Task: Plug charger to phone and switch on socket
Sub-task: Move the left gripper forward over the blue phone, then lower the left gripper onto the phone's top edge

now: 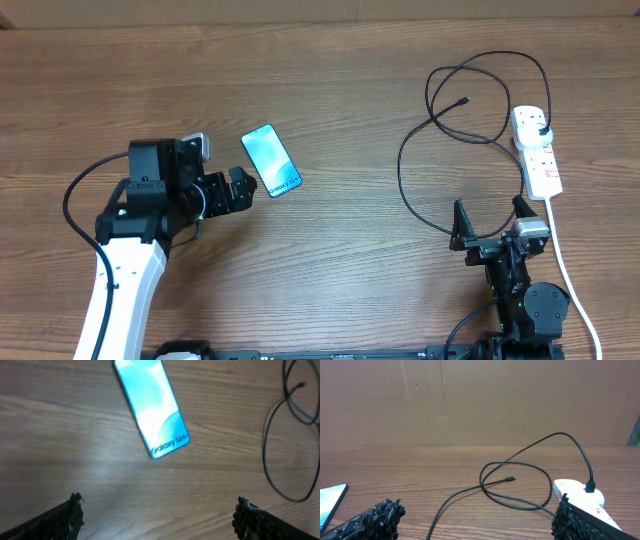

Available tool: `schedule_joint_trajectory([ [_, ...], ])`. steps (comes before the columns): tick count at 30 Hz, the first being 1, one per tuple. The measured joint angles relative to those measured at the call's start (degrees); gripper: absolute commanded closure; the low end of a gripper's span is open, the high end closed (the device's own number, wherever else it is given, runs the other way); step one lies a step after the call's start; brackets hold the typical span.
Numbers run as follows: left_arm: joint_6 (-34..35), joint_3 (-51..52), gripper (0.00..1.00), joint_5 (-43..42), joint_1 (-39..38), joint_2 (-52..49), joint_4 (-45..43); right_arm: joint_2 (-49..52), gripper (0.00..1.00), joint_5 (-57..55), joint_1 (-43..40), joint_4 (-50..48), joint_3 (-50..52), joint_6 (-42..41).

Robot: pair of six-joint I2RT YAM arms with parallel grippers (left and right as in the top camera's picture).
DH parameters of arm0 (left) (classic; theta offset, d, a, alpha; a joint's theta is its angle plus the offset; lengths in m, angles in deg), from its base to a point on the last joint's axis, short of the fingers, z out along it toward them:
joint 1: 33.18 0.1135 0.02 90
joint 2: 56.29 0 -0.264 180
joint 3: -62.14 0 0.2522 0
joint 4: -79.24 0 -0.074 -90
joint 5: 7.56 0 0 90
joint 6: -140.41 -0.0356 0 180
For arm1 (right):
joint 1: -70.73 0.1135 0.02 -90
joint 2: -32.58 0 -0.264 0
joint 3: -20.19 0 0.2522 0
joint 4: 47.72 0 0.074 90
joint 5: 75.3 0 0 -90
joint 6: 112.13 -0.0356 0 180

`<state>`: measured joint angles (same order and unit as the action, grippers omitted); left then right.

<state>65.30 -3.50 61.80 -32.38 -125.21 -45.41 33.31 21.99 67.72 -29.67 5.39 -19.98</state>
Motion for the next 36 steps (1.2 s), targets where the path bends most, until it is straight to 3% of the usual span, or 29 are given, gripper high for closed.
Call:
schedule_joint_trajectory([
  [14, 7.8, -19.5, 0.0, 16.8, -12.5, -1.5, 13.3, 0.0, 0.0, 0.0, 0.0, 0.0, 0.0, 0.0],
  [28, 10.5, -35.7, 0.0, 20.1, -14.1, -20.2, 25.2, 0.0, 0.0, 0.0, 0.0, 0.0, 0.0, 0.0],
  [36, 10.5, -38.3, 0.0, 19.7, -14.1, -24.5, 26.1, 0.0, 0.0, 0.0, 0.0, 0.0, 0.0, 0.0],
])
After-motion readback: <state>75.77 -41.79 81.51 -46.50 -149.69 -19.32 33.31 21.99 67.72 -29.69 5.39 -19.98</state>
